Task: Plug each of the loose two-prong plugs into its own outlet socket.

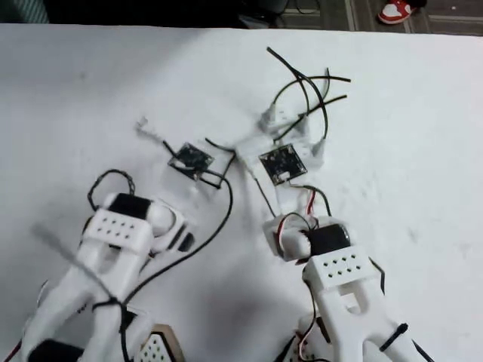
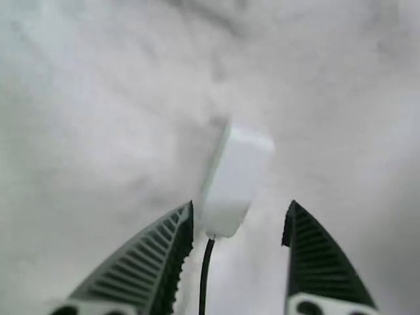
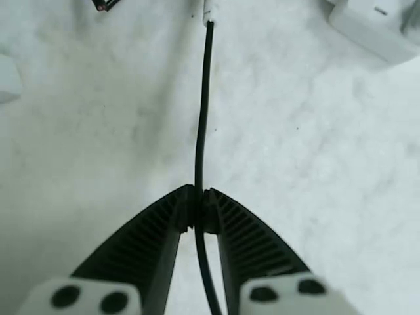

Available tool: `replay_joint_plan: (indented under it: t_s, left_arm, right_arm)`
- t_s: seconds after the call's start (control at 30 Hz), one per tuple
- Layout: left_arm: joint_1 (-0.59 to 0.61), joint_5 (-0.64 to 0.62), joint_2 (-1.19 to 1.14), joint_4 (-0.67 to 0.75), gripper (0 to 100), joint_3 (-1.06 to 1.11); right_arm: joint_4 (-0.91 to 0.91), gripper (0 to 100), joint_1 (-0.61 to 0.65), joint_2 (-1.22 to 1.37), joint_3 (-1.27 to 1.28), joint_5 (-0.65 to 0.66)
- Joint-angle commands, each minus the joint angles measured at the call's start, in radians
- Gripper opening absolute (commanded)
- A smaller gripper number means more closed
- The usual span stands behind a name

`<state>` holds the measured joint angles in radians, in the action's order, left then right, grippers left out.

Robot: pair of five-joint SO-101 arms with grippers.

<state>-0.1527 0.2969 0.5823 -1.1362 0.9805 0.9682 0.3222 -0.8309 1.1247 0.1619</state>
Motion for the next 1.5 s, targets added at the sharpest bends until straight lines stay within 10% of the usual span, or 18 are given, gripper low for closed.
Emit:
replay_joint_plan:
  t_s: [0.0, 0.57, 1.0, 1.47]
  left_arm:
    - [0.007, 0.011, 0.127, -0.089, 24, -0.087]
    - [0.165, 0.158, 0.237, 0.121, 20, 0.141]
    - [-0.113, 0.091, 0.243, 0.117, 20, 0.247]
    - [-0.113, 0.094, 0.236, 0.094, 23, 0.190]
  right_arm:
    - [-0.018, 1.8, -0.010, -0.021, -0.006, -0.009]
    - [-0.016, 1.8, -0.010, -0.021, -0.006, -0.009]
    - [-0.016, 1.8, -0.010, -0.021, -0.005, -0.009]
    - [-0.016, 1.8, -0.010, -0.021, -0.005, -0.009]
